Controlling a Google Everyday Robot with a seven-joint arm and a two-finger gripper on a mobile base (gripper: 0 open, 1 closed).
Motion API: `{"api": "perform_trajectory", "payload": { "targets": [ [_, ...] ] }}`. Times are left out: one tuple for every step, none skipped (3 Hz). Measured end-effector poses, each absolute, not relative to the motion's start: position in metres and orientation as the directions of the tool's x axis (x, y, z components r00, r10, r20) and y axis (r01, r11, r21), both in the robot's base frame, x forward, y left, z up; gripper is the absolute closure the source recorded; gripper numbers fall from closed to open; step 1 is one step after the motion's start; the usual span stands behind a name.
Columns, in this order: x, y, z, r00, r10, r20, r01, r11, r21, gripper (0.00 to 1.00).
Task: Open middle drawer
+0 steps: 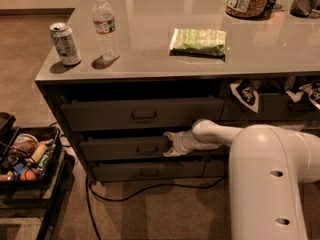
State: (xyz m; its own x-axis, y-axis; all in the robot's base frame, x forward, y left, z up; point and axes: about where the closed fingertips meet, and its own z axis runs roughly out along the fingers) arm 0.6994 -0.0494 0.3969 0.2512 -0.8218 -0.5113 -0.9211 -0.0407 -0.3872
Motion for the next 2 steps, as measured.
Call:
{"api": "perform_trajectory", "payload": {
  "targets": [
    [0.7008,-0.0497,0.3980,0.250,-0.821,-0.513,-0.923,-0.041,-0.384,0.57],
    [0.6996,-0.0485,0.4001,0.248,-0.818,-0.519,-0.927,-0.045,-0.371,0.76]
  ]
}}
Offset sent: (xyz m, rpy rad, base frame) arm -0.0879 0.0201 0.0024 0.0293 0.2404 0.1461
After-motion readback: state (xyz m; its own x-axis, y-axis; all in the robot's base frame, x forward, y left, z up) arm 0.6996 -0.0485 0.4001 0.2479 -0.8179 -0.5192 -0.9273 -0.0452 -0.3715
